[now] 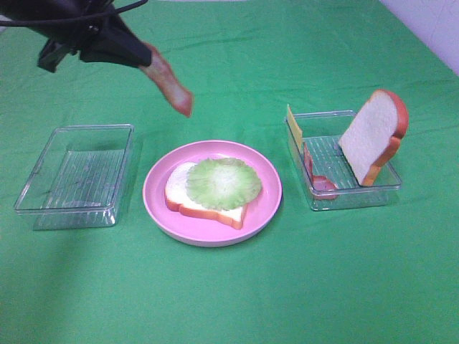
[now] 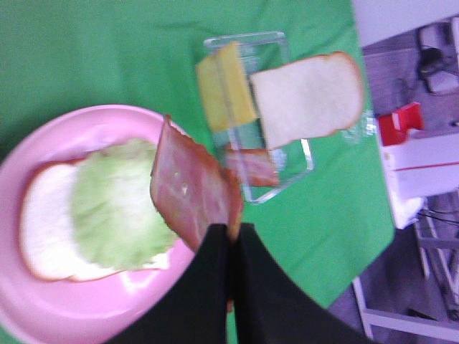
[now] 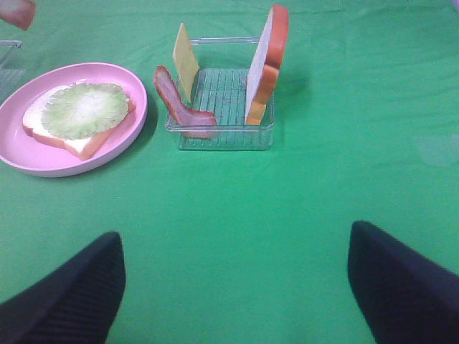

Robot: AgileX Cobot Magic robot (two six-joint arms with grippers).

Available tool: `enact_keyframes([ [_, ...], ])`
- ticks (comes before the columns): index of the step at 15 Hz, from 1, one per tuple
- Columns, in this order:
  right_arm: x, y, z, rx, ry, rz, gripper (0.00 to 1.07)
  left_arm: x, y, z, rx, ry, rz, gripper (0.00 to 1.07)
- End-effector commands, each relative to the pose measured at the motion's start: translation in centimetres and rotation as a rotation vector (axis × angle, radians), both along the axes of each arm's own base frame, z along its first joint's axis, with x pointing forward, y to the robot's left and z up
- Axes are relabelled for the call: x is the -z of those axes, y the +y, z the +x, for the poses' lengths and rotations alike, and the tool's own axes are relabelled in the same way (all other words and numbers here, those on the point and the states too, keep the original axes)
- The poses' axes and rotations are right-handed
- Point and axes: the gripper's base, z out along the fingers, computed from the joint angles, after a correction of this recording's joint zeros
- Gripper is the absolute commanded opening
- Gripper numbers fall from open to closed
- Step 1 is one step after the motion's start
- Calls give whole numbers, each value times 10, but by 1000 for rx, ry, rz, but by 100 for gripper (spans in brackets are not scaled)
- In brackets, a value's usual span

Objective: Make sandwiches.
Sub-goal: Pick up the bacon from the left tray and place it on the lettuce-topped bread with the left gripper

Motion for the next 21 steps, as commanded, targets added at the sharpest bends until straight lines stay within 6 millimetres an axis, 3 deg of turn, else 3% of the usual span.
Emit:
enact_keyframes([
  [1,1,0,-2,-4,-10,-11,80,8,-28,1,62,-12,-94,0],
  [2,1,0,-2,-4,-10,-11,80,38,-56,2,123,33,-114,0],
  [3,1,0,-2,-4,-10,-11,80,56,-66,4,136,62,-106,0],
  [4,1,0,-2,-4,-10,-11,80,66,-70,5,139,83,-101,0],
  [5,1,0,-2,-4,-10,-11,80,92,-77,8,141,137,-90,0],
  [8,1,0,-2,-4,-10,-11,80,126,-80,10,158,207,-49,0],
  [14,1,0,-2,-4,-10,-11,80,134,-57,19,77,178,164,0],
  [15,1,0,-2,-4,-10,-11,80,133,-55,20,44,192,183,7],
  [16,1,0,-2,-4,-10,-11,80,132,-54,21,38,203,204,21],
  [19,1,0,-2,-4,-10,-11,80,119,-53,18,61,208,220,72],
  [21,1,0,-2,-4,-10,-11,80,101,-49,16,77,147,246,82],
])
